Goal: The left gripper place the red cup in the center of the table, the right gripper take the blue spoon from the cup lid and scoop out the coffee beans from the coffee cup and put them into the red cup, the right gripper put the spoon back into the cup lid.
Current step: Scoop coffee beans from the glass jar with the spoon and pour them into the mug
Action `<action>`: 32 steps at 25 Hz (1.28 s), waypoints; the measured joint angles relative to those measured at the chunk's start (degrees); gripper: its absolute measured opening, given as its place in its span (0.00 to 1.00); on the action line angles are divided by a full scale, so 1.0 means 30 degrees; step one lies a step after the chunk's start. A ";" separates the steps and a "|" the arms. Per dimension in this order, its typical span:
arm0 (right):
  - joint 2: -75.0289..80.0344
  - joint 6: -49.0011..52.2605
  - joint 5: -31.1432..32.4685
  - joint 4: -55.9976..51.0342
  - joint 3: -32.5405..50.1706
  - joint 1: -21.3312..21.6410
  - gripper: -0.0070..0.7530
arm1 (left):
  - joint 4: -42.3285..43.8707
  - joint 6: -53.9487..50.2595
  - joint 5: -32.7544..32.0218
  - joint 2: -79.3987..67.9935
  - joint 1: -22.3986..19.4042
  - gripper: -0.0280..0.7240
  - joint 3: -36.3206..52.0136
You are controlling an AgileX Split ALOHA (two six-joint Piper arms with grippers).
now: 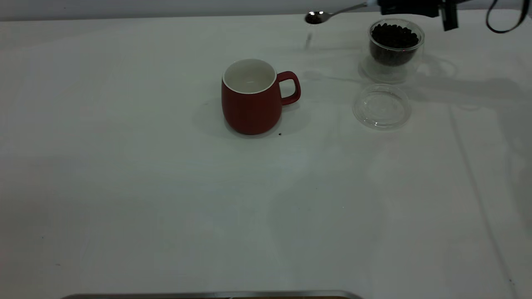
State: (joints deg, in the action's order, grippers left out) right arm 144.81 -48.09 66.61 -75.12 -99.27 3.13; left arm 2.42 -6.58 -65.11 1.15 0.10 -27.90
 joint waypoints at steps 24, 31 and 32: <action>0.0000 0.0229 0.0044 0.1220 0.0000 -0.3697 0.14 | 0.0000 0.0000 0.0000 0.0000 0.0000 0.78 0.0000; 0.0021 -0.2798 0.0049 0.2094 0.0000 -0.3749 0.14 | 0.0000 -0.0020 0.0000 0.0000 0.0000 0.78 0.0000; 0.0021 -0.3550 0.0049 0.2161 0.0000 -0.3749 0.14 | 0.0000 -0.0020 0.0000 0.0000 0.0000 0.78 0.0000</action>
State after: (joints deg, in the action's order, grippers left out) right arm 144.87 -58.74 66.76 -68.64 -99.27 -8.12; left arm 2.42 -6.64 -65.11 1.15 0.10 -27.90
